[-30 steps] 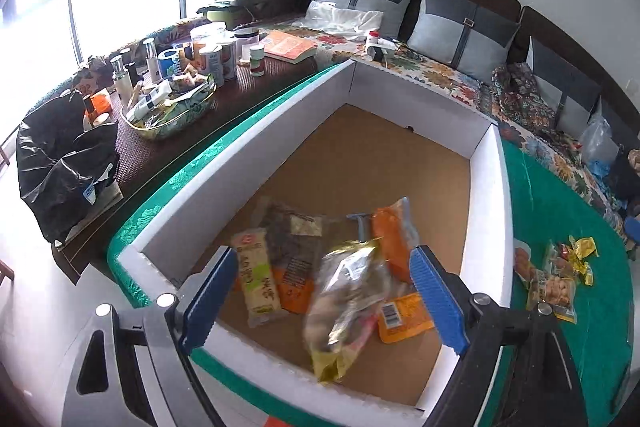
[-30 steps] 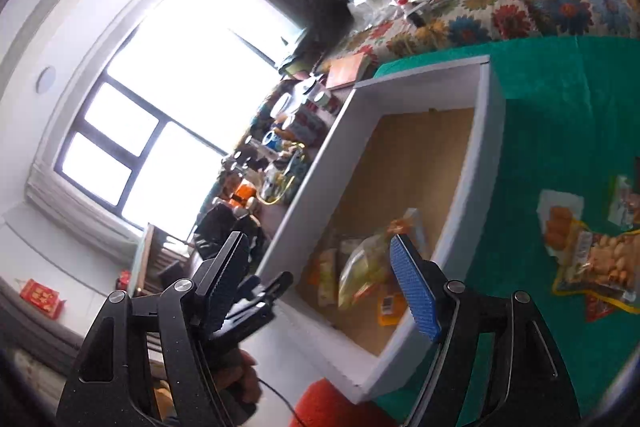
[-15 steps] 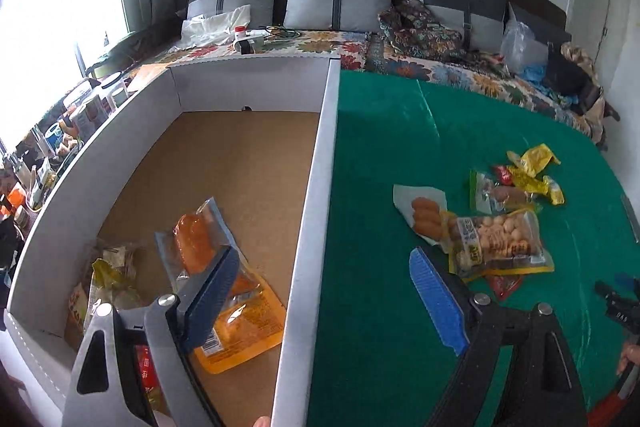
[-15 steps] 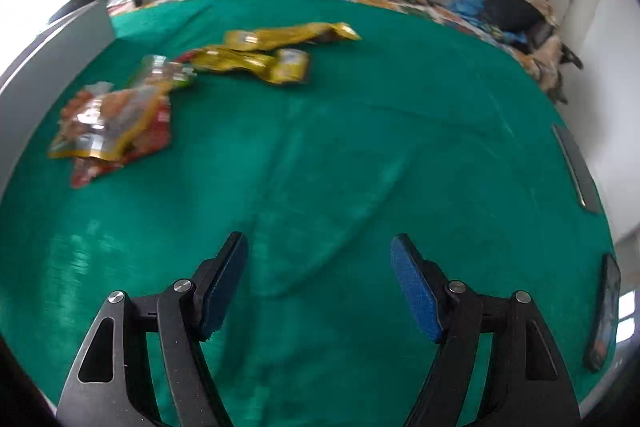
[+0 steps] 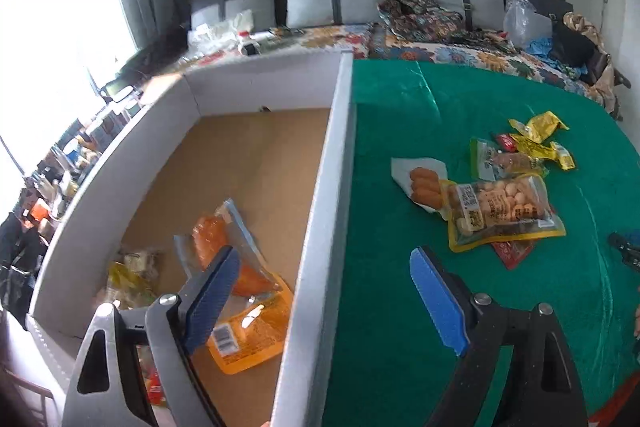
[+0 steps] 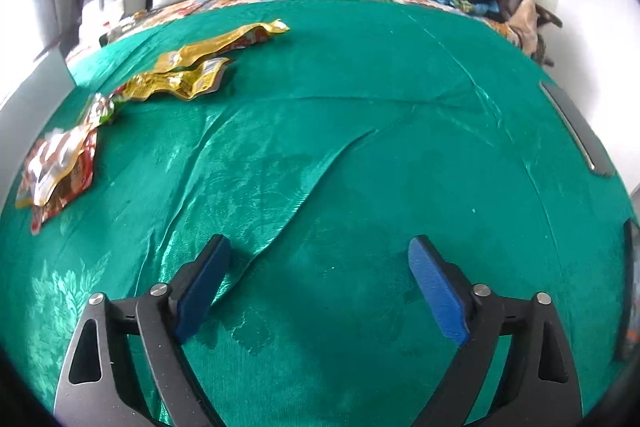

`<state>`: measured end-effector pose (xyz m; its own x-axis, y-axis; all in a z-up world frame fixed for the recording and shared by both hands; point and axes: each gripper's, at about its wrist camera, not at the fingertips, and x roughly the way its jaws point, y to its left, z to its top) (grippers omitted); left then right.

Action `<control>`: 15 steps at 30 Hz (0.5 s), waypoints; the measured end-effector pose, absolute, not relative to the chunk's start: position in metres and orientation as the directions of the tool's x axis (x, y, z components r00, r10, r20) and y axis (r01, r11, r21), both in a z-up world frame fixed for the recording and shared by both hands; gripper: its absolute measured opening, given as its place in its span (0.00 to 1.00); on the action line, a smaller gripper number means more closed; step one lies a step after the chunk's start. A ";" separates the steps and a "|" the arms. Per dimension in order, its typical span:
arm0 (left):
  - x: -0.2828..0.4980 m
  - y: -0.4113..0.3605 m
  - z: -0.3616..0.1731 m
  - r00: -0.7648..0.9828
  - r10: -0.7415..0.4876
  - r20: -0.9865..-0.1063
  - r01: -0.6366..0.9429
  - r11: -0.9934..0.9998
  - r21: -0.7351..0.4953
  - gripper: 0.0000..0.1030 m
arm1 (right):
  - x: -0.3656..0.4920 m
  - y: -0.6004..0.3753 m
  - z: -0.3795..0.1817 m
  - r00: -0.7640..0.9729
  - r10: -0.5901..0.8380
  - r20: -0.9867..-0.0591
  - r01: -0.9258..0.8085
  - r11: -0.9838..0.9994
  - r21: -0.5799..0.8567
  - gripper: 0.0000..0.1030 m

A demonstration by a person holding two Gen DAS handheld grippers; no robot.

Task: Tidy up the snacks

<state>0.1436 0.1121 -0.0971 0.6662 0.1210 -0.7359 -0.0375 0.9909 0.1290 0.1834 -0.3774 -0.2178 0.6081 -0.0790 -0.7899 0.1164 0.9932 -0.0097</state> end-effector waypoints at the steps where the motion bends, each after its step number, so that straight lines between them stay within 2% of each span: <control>1: 0.135 0.106 -0.085 0.708 0.199 -0.678 -0.083 0.976 0.200 0.84 | 0.183 -0.376 -0.218 0.607 -0.088 -0.789 0.117 0.993 -0.021 0.90; 4: 0.112 0.087 -0.048 0.803 0.280 -0.526 -0.141 0.947 0.289 0.86 | 0.180 -0.375 -0.218 0.608 -0.083 -0.790 0.120 0.993 -0.013 0.91; 5: 0.104 0.078 -0.036 0.830 0.258 -0.494 -0.127 0.951 0.283 0.89 | 0.180 -0.375 -0.218 0.608 -0.084 -0.790 0.120 0.993 -0.014 0.91; 7: 0.095 0.063 -0.021 0.859 0.174 -0.481 -0.065 0.970 0.234 1.00 | 0.179 -0.375 -0.218 0.608 -0.084 -0.789 0.120 0.993 -0.013 0.92; 10: 0.093 0.035 -0.027 0.832 -0.002 -0.555 0.069 0.993 0.100 1.00 | 0.179 -0.375 -0.218 0.608 -0.085 -0.789 0.121 0.993 -0.013 0.92; 13: 0.112 0.010 -0.080 0.692 -0.151 -0.706 0.158 0.986 -0.056 1.00 | 0.179 -0.375 -0.219 0.609 -0.083 -0.789 0.120 0.993 -0.012 0.92; 15: 0.125 -0.001 -0.117 0.614 -0.168 -0.771 0.163 0.983 -0.084 1.00 | 0.179 -0.375 -0.219 0.609 -0.083 -0.789 0.120 0.993 -0.012 0.92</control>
<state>0.1250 -0.0007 -0.1171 0.6142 -0.1676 -0.7711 0.1625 0.9831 -0.0842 0.1793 -0.3750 -0.2186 0.6087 -0.0831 -0.7890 0.1201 0.9927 -0.0119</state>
